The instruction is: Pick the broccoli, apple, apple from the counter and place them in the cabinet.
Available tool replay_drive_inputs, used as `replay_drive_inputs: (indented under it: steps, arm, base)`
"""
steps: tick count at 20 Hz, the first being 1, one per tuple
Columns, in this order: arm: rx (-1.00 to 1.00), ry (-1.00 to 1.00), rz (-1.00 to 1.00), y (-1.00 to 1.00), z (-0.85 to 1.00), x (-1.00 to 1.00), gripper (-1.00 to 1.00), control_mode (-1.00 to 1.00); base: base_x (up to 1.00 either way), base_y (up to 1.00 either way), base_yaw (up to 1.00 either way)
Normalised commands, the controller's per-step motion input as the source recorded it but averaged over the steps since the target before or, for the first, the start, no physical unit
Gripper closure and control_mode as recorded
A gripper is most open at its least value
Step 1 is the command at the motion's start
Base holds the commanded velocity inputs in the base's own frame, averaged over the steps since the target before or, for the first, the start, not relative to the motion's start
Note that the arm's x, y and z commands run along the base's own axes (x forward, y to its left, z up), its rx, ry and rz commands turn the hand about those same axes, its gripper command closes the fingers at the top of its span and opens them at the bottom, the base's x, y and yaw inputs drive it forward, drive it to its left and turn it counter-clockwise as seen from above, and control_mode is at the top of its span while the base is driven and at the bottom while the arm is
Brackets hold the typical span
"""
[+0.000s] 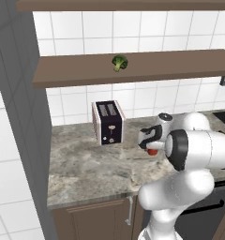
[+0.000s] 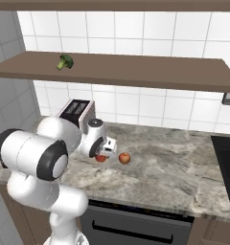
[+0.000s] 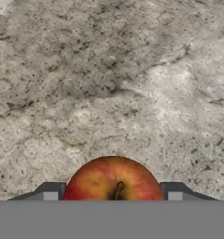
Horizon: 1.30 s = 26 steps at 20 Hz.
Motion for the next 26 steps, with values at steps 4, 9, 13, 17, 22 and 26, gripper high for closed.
replay_drive_inputs:
  steps: [4, 9, 13, 17, 22, 26]
  arm:
    - [0.00, -0.01, -0.06, 0.00, 0.10, -0.85, 1.00, -1.00]
    - [0.00, -0.23, 0.00, 0.00, 1.00, -0.30, 1.00, -1.00]
    - [0.00, -0.16, 0.00, 0.00, 1.00, -0.07, 1.00, -1.00]
    - [0.00, -0.11, 0.00, 0.00, 1.00, -0.03, 1.00, -1.00]
    - [-0.02, -0.12, 0.02, 0.00, 1.00, -0.06, 1.00, -1.00]
    - [-0.02, -0.15, 0.01, 0.00, 1.00, -0.05, 1.00, -1.00]
  base:
    - [0.00, 0.00, 0.00]
    - [0.00, 0.00, 0.00]
    - [0.00, 0.00, 0.00]
    - [0.00, 0.00, 0.00]
    - [0.00, 0.00, 0.00]
    - [0.00, 0.00, 0.00]
